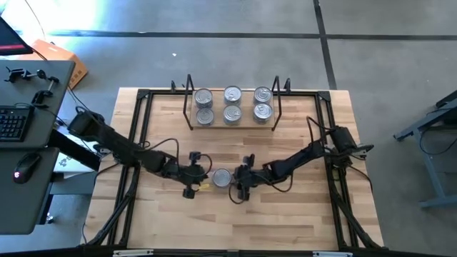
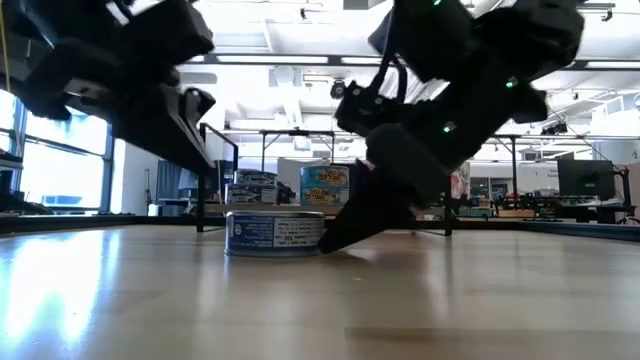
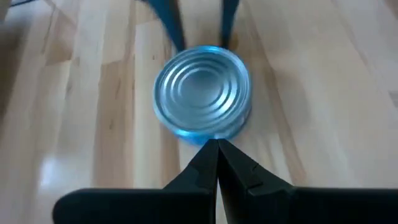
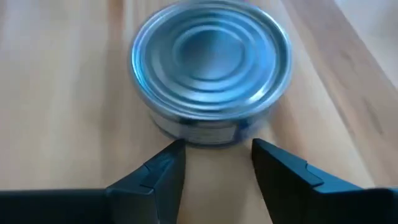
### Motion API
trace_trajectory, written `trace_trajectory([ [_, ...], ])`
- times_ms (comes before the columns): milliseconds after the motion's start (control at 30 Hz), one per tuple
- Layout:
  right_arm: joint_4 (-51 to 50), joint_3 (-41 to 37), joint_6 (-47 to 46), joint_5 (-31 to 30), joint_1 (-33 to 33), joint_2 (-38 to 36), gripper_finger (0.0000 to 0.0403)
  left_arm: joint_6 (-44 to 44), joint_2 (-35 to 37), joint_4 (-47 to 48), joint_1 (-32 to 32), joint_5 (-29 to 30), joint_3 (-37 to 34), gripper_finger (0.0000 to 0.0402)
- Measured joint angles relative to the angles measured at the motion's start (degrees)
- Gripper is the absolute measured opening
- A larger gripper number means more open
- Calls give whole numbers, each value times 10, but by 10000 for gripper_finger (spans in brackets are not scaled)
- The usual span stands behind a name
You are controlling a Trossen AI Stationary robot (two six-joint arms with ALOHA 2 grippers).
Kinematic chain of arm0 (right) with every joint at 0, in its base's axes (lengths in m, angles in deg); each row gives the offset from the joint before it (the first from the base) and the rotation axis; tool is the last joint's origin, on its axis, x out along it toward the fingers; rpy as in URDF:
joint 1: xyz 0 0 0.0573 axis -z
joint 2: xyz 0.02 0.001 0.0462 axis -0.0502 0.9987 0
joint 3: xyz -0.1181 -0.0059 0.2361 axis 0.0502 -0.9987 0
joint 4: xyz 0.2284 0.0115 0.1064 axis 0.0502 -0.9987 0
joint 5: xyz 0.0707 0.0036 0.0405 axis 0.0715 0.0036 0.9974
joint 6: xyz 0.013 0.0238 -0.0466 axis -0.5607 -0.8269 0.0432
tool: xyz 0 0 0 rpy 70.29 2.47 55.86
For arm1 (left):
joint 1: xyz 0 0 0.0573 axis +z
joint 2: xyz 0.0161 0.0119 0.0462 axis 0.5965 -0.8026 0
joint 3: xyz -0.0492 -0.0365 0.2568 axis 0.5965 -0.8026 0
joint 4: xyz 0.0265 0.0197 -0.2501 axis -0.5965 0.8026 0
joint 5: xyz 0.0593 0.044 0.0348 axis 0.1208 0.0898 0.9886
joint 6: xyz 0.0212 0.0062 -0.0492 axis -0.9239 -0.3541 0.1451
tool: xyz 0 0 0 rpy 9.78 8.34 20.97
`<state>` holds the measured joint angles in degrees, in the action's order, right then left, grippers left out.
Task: Stack canned seafood by type on shelf
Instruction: Stack the blue tuna can on top of the other blue tuna can on the shelf
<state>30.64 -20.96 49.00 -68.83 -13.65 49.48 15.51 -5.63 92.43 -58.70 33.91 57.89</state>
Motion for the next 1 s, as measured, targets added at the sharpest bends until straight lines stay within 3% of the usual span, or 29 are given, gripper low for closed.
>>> trace_trajectory([
  [300, 9, 0, 5, 46, 31, 0, 152, -15, -98, -161, 28, 2, -25, 1],
  [567, 44, -2, 18, 49, 34, 1, 140, -15, -118, -185, 33, 7, -25, 1],
  [767, 21, 14, 14, 44, 34, -1, 139, -13, -60, -138, 17, 29, -10, 1],
  [1000, 13, 16, 2, 44, 35, 0, 139, 91, -23, 26, 17, 27, -10, 0],
])
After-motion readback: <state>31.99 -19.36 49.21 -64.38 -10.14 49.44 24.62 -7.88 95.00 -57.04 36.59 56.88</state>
